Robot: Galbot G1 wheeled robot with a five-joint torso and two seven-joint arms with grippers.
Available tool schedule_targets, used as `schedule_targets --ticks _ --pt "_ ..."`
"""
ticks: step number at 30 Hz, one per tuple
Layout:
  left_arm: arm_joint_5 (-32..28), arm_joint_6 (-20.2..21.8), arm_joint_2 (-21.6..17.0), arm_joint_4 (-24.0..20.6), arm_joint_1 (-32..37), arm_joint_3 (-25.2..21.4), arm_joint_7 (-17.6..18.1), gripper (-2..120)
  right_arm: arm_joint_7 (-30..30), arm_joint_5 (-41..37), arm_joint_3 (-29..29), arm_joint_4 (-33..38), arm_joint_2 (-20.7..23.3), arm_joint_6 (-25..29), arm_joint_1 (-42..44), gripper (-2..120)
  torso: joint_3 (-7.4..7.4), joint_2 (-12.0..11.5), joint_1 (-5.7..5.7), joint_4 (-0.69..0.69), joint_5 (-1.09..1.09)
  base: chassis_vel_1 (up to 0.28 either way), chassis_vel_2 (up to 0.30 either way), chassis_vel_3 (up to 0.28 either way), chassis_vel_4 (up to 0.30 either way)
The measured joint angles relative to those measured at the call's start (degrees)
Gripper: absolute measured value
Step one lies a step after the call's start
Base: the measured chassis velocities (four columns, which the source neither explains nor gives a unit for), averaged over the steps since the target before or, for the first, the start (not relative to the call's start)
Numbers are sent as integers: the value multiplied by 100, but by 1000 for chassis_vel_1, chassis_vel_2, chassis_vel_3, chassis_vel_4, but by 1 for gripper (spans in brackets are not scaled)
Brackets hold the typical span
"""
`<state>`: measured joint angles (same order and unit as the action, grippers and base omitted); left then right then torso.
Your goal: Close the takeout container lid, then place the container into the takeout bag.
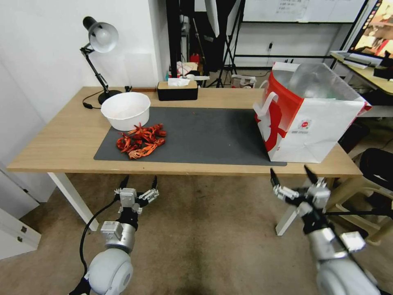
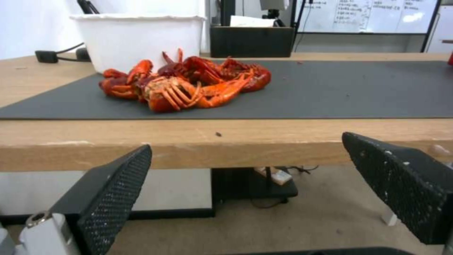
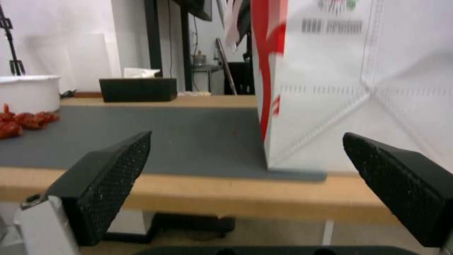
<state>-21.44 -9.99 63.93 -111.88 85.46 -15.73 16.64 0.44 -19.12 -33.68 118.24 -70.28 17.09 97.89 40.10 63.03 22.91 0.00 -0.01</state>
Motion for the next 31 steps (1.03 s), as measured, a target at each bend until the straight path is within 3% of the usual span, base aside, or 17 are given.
schedule_targets --ticks 10,31 --pt "22 -89 21 66 24 15 -29 100 158 208 345 -349 -290 159 -158 100 1 0 1 1 0 0 0 0 0" --pt "25 -90 7 66 25 6 -19 100 205 213 367 -348 -280 169 -211 100 1 0 0 0 1 0 0 0 0"
